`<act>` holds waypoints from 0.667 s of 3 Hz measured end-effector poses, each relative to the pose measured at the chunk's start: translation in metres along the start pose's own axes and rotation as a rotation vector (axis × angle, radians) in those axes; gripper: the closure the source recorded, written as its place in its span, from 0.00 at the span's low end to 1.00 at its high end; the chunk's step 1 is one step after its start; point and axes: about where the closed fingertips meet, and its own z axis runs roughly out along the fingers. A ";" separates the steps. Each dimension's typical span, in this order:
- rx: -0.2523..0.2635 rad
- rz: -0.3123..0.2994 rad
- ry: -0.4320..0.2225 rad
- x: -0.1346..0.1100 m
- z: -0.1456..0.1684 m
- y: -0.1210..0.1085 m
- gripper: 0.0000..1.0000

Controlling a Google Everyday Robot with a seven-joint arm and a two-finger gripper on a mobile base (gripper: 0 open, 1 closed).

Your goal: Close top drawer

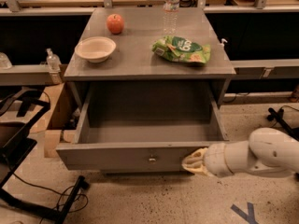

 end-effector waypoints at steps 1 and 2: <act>0.000 0.001 -0.001 -0.001 0.001 -0.001 1.00; -0.007 0.020 0.002 -0.010 0.030 -0.016 1.00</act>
Offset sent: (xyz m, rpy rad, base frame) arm 0.0592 0.0563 -0.0232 0.0091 0.0422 -0.0269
